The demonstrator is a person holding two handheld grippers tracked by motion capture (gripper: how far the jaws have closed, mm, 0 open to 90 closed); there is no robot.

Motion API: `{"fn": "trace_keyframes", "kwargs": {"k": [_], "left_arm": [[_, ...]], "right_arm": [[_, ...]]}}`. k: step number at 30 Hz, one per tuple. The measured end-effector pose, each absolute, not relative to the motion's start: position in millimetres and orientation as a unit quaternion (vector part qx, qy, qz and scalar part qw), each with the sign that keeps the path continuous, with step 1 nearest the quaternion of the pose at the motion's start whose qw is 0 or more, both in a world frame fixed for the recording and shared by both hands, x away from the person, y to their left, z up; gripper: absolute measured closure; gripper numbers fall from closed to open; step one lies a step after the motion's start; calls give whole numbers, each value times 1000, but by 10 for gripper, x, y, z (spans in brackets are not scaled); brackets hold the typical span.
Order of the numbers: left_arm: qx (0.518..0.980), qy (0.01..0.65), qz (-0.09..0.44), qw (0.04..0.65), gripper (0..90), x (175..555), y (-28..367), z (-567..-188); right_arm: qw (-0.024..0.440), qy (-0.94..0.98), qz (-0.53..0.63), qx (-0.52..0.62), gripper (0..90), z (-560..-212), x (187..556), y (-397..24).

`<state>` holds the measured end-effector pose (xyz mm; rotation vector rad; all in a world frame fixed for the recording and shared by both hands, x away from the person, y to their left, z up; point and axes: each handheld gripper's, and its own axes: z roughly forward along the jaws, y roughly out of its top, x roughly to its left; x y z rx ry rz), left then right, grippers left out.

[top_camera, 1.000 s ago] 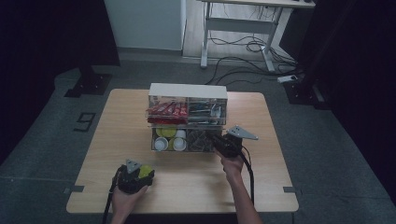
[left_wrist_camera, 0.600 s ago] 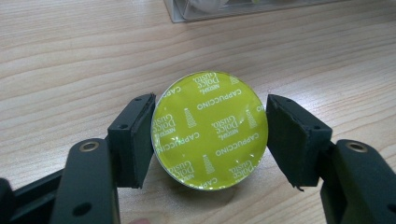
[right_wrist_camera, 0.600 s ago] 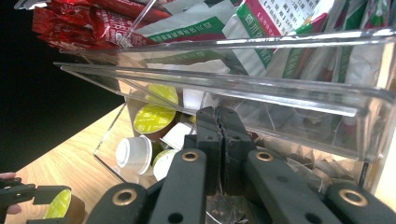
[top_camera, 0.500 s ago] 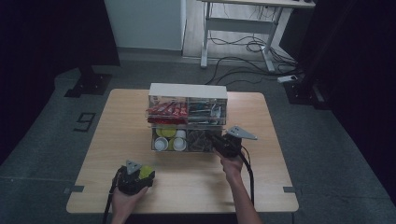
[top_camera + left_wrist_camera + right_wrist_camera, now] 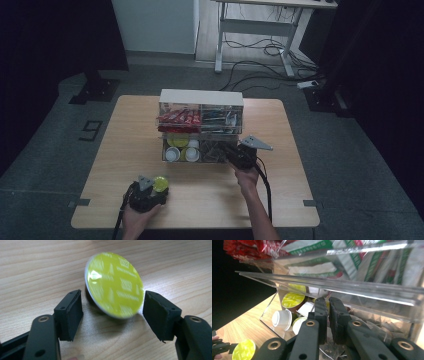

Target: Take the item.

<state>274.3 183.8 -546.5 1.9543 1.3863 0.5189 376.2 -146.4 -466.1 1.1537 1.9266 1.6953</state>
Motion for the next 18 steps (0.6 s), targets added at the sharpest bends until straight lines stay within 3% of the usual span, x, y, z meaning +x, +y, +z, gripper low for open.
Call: {"fn": "trace_keyframes", "kwargs": {"k": [18], "left_arm": [[737, 536, 204, 359, 343, 2750, 1974, -5262]], "right_arm": [[159, 677, 594, 405, 884, -4675, 3778, -1478]]}}
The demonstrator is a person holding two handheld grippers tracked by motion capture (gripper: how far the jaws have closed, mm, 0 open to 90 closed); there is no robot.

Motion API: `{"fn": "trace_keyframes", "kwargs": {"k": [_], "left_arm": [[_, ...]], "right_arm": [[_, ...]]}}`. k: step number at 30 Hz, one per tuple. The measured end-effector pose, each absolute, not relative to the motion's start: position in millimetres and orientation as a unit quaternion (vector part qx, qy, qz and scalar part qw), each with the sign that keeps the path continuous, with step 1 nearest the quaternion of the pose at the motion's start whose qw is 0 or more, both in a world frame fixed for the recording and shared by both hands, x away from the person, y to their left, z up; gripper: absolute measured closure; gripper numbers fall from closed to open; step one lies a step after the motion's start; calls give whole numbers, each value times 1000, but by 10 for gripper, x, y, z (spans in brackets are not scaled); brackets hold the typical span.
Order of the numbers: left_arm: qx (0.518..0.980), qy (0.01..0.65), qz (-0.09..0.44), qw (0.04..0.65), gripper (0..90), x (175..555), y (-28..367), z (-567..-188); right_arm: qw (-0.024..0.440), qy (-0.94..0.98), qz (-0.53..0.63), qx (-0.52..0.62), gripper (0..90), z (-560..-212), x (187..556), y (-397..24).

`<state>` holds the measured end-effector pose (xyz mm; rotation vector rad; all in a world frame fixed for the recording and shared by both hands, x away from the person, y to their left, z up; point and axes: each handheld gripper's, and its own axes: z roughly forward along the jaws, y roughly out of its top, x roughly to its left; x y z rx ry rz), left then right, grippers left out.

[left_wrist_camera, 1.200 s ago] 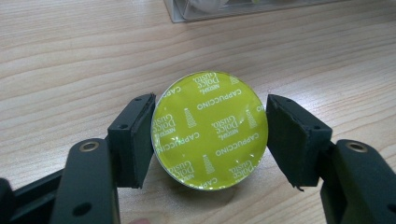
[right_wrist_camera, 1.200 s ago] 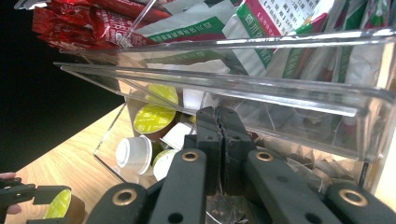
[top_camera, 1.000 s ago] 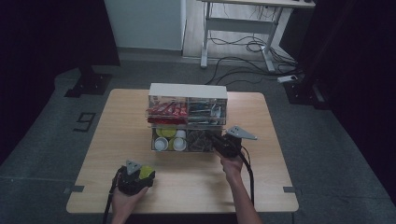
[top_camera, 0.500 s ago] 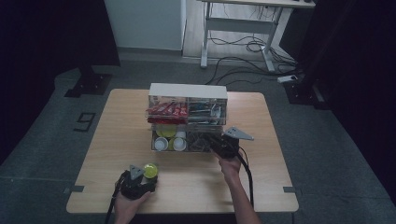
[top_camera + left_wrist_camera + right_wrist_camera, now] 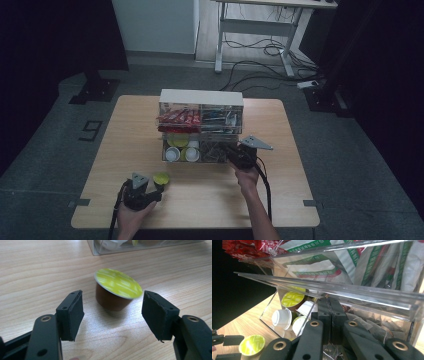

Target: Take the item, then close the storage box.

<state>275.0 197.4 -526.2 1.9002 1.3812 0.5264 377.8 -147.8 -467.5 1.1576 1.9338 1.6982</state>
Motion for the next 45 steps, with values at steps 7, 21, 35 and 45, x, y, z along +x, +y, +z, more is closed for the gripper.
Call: {"fn": "trace_keyframes", "kwargs": {"k": [7, 21, 35, 45], "left_arm": [[736, 530, 204, 368, 338, 2709, 1987, -5188], [739, 516, 213, 377, 325, 2571, 2036, -5068], [734, 520, 209, 383, 322, 2501, 2134, -5143], [734, 519, 207, 386, 320, 2473, 2187, -5145]], "right_arm": [[158, 672, 598, 407, 885, -4660, 3776, -1508], [159, 668, 601, 408, 888, -4633, 3755, -1535], [155, 671, 599, 408, 883, -4627, 3684, -1537], [156, 681, 585, 411, 883, -4656, 3574, -1534]]}}
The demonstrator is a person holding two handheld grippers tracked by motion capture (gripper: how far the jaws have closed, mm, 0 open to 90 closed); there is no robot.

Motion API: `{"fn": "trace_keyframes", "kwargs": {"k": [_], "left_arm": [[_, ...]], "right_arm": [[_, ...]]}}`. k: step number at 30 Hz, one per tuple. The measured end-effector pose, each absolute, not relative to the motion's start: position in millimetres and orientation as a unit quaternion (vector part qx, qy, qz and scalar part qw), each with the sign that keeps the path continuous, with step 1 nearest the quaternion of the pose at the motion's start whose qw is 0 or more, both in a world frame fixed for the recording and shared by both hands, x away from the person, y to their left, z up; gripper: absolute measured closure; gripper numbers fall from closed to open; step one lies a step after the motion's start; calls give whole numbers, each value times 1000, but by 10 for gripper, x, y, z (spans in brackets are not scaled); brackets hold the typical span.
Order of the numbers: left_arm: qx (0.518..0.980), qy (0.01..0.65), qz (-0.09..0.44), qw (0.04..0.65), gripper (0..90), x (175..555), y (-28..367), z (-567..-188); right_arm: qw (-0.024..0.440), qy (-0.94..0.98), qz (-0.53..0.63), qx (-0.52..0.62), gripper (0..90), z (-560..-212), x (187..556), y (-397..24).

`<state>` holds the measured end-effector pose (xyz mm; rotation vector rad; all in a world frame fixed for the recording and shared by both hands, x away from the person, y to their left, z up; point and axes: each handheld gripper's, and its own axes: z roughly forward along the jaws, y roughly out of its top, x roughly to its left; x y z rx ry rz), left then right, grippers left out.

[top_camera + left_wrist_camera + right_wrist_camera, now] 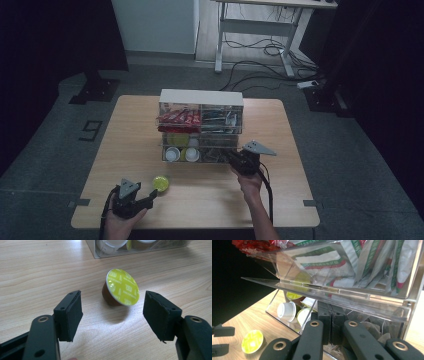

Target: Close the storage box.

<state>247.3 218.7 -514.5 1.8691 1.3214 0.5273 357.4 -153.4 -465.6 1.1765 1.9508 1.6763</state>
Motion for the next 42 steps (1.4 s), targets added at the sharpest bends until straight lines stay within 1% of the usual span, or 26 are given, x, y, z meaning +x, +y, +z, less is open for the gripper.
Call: {"fn": "trace_keyframes", "kwargs": {"k": [16, 24, 42], "left_arm": [[724, 527, 202, 396, 319, 2404, 2265, -5157], [723, 527, 202, 399, 319, 2389, 2284, -5141], [723, 534, 195, 392, 316, 2396, 2331, -5207]], "right_arm": [[157, 704, 560, 407, 883, -4766, 3421, -1478], [155, 708, 554, 409, 882, -4808, 3400, -1482], [123, 736, 521, 416, 857, -5015, 3422, -1342]]}}
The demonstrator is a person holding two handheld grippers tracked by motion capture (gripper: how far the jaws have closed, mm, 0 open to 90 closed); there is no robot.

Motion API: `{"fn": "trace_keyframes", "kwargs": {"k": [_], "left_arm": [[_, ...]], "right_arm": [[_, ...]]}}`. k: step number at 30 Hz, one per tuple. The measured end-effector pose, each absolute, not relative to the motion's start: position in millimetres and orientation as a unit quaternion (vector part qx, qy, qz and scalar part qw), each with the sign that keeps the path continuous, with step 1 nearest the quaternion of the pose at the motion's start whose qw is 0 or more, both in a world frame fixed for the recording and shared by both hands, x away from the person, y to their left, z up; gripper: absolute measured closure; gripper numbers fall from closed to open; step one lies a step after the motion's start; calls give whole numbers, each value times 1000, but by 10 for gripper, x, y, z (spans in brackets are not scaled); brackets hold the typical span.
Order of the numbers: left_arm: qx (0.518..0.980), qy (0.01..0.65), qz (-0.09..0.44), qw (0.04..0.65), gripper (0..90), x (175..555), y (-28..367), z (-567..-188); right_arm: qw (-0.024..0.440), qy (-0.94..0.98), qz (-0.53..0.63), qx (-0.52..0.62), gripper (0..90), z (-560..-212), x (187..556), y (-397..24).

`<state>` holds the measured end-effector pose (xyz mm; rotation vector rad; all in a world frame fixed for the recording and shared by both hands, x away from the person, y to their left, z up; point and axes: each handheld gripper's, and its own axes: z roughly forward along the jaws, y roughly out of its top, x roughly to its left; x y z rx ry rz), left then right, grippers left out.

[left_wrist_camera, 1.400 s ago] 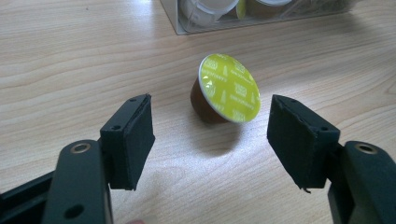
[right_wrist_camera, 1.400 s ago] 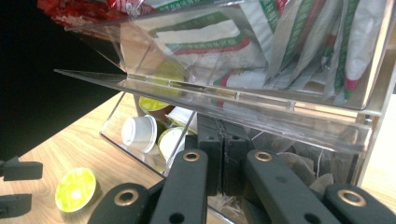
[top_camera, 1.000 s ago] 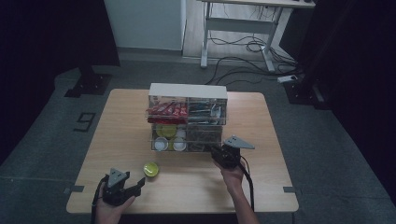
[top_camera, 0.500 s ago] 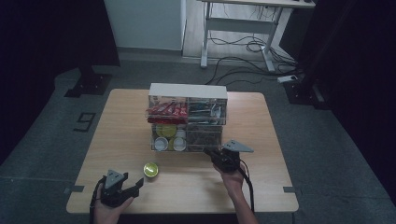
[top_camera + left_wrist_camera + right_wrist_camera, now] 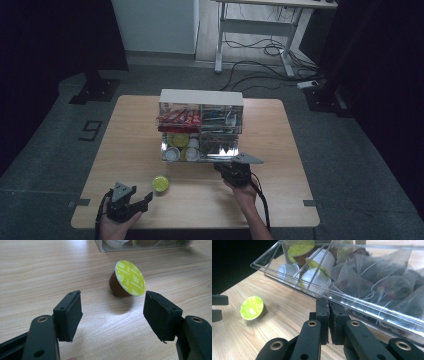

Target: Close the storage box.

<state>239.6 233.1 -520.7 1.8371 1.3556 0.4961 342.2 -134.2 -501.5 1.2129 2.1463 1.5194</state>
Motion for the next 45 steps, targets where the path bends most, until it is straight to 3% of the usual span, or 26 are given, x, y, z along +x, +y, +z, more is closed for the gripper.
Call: {"fn": "trace_keyframes", "kwargs": {"k": [10, 21, 28, 45], "left_arm": [[722, 537, 197, 389, 315, 2388, 2379, -5208], [721, 540, 196, 387, 315, 2381, 2399, -5230], [717, 544, 197, 388, 315, 2368, 2431, -5232], [722, 541, 191, 388, 316, 2373, 2433, -5234]], "right_arm": [[107, 749, 503, 418, 819, -5110, 3440, -1288], [119, 734, 519, 423, 616, -5062, 3397, -1299], [125, 722, 533, 423, 553, -5027, 3356, -1373], [155, 721, 516, 436, 471, -5186, 3067, -1950]]}}
